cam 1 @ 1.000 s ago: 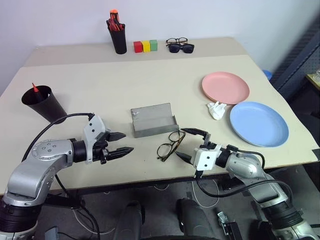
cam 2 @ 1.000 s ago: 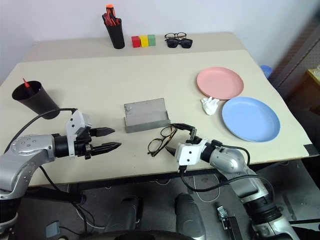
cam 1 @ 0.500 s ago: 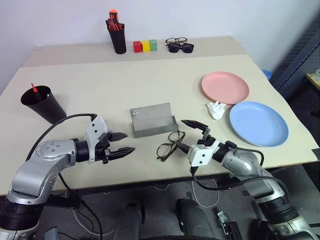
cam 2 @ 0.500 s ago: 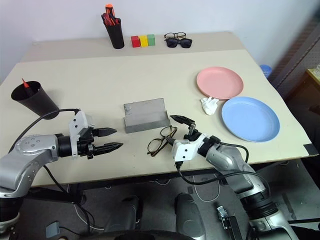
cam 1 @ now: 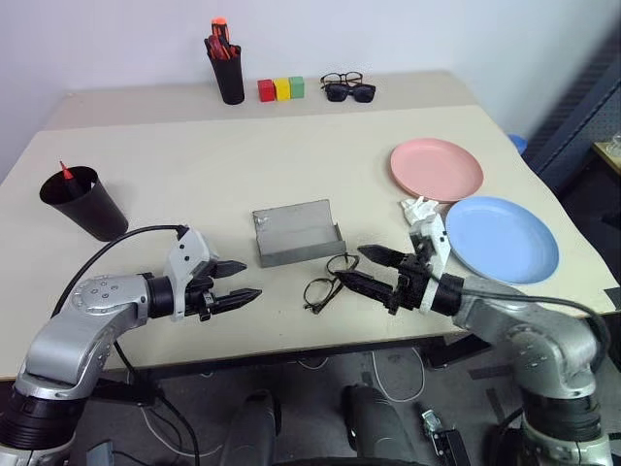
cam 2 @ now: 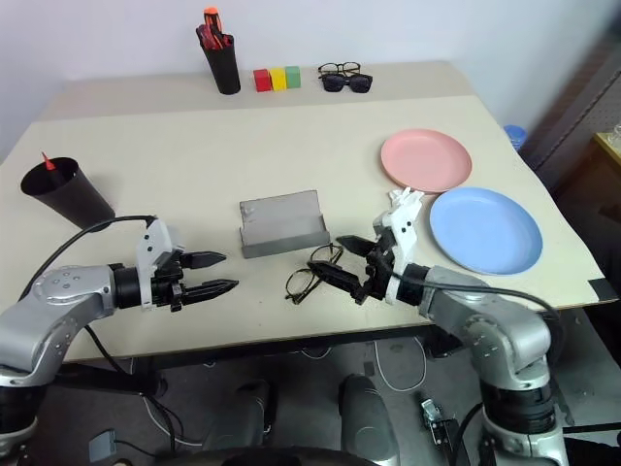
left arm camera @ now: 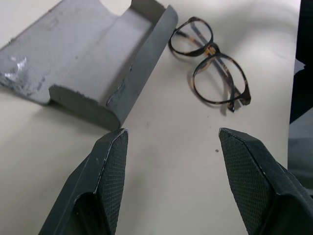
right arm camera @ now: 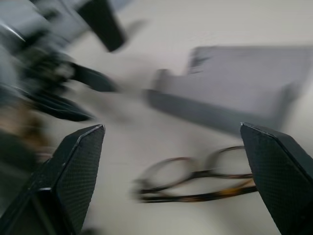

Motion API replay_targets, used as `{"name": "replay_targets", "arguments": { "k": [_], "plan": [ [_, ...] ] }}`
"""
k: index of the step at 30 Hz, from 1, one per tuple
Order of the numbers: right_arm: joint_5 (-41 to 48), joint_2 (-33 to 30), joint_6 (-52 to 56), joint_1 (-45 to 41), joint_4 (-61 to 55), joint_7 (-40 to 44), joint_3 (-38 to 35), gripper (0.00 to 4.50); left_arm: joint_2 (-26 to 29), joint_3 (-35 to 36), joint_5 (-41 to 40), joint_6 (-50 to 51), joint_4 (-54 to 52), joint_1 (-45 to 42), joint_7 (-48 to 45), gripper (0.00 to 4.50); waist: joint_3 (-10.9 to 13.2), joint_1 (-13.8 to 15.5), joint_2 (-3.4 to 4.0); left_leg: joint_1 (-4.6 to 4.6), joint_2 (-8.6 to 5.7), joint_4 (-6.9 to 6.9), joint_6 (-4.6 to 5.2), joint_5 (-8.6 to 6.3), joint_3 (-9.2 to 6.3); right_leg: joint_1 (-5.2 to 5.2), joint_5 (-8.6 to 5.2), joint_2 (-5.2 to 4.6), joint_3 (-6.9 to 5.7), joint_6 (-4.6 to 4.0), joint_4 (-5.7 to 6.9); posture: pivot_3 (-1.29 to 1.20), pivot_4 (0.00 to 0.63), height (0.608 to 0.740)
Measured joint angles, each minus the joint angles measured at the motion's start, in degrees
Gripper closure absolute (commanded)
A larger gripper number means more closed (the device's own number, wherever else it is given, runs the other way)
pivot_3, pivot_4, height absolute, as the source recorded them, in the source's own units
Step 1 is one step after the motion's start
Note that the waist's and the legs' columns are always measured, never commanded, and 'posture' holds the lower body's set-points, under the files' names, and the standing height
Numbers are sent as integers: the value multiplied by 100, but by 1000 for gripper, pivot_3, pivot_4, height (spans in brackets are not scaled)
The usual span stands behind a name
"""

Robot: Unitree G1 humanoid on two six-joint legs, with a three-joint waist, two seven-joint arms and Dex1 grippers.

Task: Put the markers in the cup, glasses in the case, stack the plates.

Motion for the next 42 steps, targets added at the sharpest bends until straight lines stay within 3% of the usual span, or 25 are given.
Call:
{"name": "replay_targets", "arguments": {
  "k": [5,11,24,32,42],
  "plan": [
    [2429,-398,377,41,597,-1570,57,0,-1,-138,-1,1,78,-84,-7,1507,-1,7,-1,-7,0,-29,8,-4,9,2,1,-2,0,0,-49,0,150,740],
    [3679,-355,-183,6,1271,-2860,658,0,1,-146,-27,21,87,-188,4,1507,-1,-8,-1,-4,0,-76,11,-5,13,-11,-3,1,1,7,-63,0,150,740],
    [4503,-458,-716,-36,1732,-3598,978,0,149,107,-297,305,-234,166,218,1507,-1,1,-1,-4,1,-70,12,-6,13,-7,-4,2,2,7,-64,0,150,740],
    [4557,-533,-722,555,1459,-3596,1081,0,159,134,-429,418,-306,209,358,1507,-1,-10,-1,-3,1,-69,13,-6,14,-8,-3,2,3,6,-68,0,150,740],
    [4546,-449,-1025,336,1647,-3851,1332,0,159,134,-530,487,-419,212,439,1507,-1,-3,-1,-4,1,-71,13,-6,15,-9,-2,1,3,4,-71,0,150,740]
  ]
}}
